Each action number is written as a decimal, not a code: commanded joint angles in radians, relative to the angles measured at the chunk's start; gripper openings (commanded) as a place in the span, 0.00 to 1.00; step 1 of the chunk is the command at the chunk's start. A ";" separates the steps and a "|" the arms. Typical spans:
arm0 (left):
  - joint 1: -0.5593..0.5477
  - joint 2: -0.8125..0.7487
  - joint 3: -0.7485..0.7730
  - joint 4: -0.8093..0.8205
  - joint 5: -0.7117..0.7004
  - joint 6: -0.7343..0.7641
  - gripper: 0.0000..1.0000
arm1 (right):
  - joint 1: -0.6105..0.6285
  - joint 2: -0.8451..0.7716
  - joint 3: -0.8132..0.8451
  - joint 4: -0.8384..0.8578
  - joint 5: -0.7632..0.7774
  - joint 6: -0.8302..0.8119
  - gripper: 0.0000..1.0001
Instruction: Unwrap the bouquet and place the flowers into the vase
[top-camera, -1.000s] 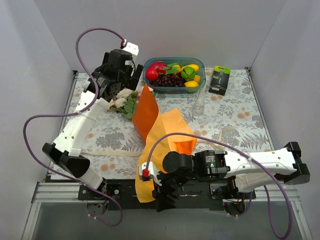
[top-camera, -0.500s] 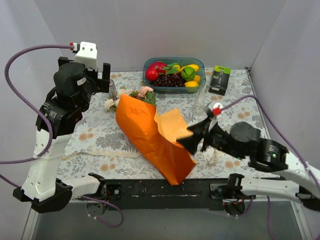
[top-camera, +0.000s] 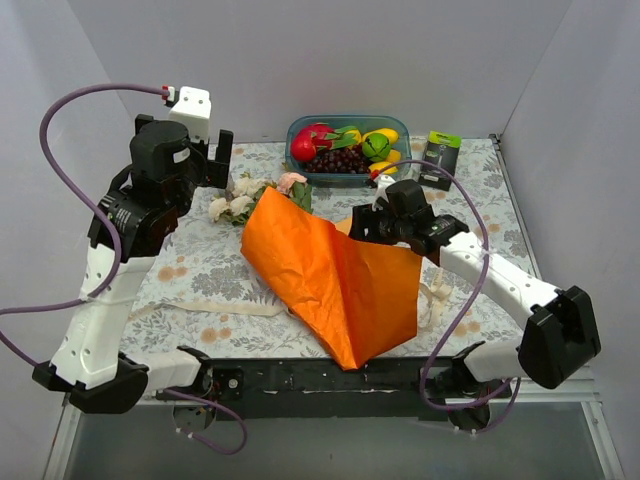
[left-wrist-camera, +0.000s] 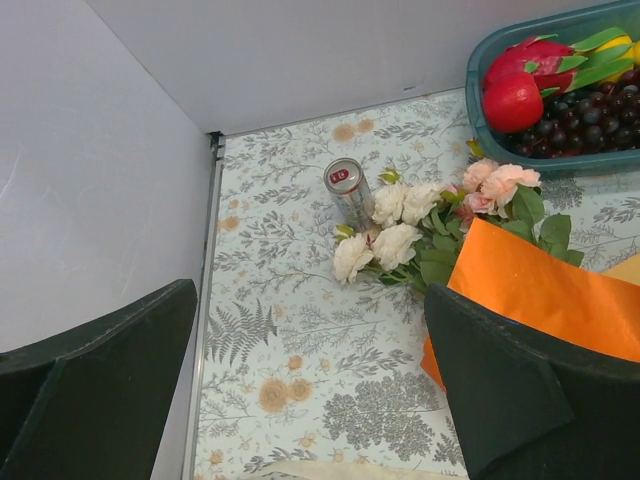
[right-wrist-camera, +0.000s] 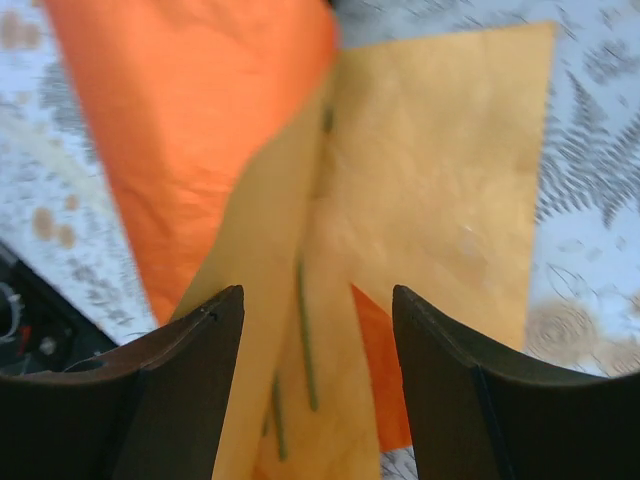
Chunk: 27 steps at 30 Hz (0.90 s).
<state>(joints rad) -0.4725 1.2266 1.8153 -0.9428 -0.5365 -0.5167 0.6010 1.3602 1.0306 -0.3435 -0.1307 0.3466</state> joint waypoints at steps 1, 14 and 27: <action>0.002 -0.027 0.004 0.004 -0.014 0.018 0.98 | 0.043 -0.079 0.017 0.112 -0.255 -0.012 0.68; 0.002 0.042 0.165 0.015 -0.048 0.087 0.98 | 0.285 -0.274 -0.228 0.236 -0.356 0.178 0.66; 0.000 0.073 0.228 0.025 -0.056 0.106 0.98 | 0.701 -0.251 -0.219 0.245 -0.219 0.123 0.62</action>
<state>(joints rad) -0.4725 1.2987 2.0293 -0.9333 -0.5735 -0.4232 1.2278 1.1229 0.7944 -0.1204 -0.3767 0.5171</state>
